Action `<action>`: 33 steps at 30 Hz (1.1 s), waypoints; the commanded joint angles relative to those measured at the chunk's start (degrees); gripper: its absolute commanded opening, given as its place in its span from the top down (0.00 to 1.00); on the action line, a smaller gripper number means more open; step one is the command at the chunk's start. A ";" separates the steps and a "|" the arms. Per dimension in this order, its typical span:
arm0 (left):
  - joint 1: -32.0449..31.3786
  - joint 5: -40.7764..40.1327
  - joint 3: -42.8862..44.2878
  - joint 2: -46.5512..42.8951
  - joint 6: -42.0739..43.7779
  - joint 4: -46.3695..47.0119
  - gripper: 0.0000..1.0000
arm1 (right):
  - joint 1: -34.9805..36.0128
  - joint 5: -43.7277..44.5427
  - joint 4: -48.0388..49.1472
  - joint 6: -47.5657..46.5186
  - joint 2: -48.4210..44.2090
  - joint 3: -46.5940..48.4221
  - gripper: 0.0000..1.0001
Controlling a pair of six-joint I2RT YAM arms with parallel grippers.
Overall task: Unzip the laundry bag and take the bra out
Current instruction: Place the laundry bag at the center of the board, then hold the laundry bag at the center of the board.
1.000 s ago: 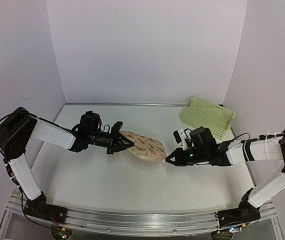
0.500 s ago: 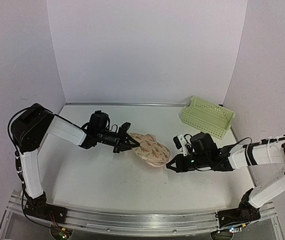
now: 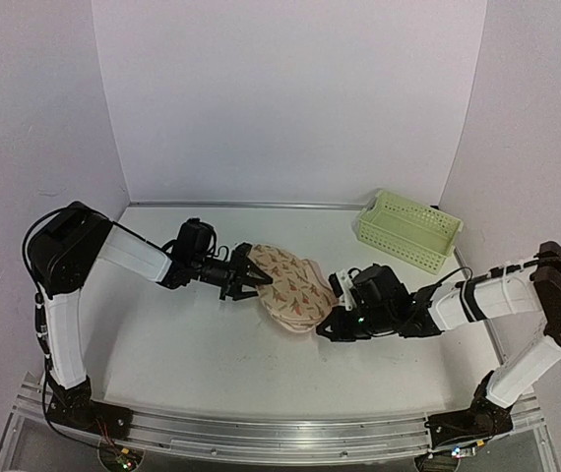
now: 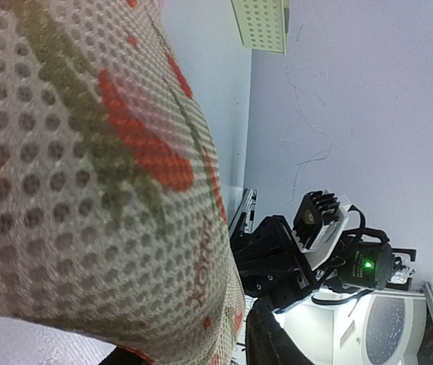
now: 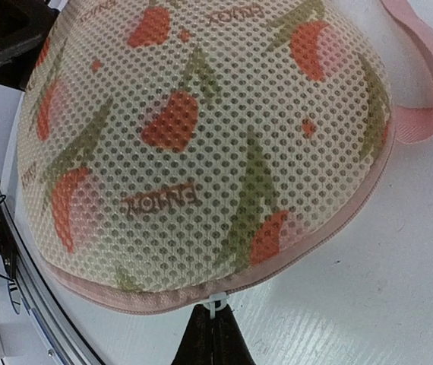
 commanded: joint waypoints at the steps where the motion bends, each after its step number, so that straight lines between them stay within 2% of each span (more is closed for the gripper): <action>1: 0.70 -2.23 -1.11 -4.15 2.09 -2.62 0.64 | 0.61 1.54 2.29 1.43 1.79 4.90 1.00; 5: 1.29 -4.16 -3.19 -5.81 3.44 -5.75 0.63 | 1.01 1.20 2.16 2.93 4.42 7.47 1.00; 8: 1.67 -7.39 -2.56 -7.04 7.77 -13.77 0.62 | 1.56 1.13 1.95 3.39 6.42 9.86 1.00; 11: 1.79 -12.23 -0.58 -8.60 12.64 -24.04 0.58 | 1.76 0.83 1.43 3.61 8.41 12.30 1.00; 14: 2.22 -15.27 -1.07 -11.34 13.51 -27.85 0.55 | 2.02 0.21 0.54 3.54 10.52 15.09 1.00; 18: 2.48 -20.36 -0.68 -14.82 15.94 -34.90 0.45 | 2.70 -0.29 -1.38 3.08 14.03 19.60 1.00; 23: 2.51 -24.28 -2.25 -19.72 16.25 -38.58 0.36 | 3.47 -1.25 -3.32 3.01 18.43 24.86 1.00; 29: 2.52 -20.80 -5.53 -24.54 13.39 -38.30 0.33 | 4.32 -2.35 -5.17 2.07 23.87 31.62 1.00; 33: 2.49 -17.98 -8.13 -26.98 9.90 -34.98 0.30 | 5.23 -2.51 -6.46 0.89 26.87 36.33 1.00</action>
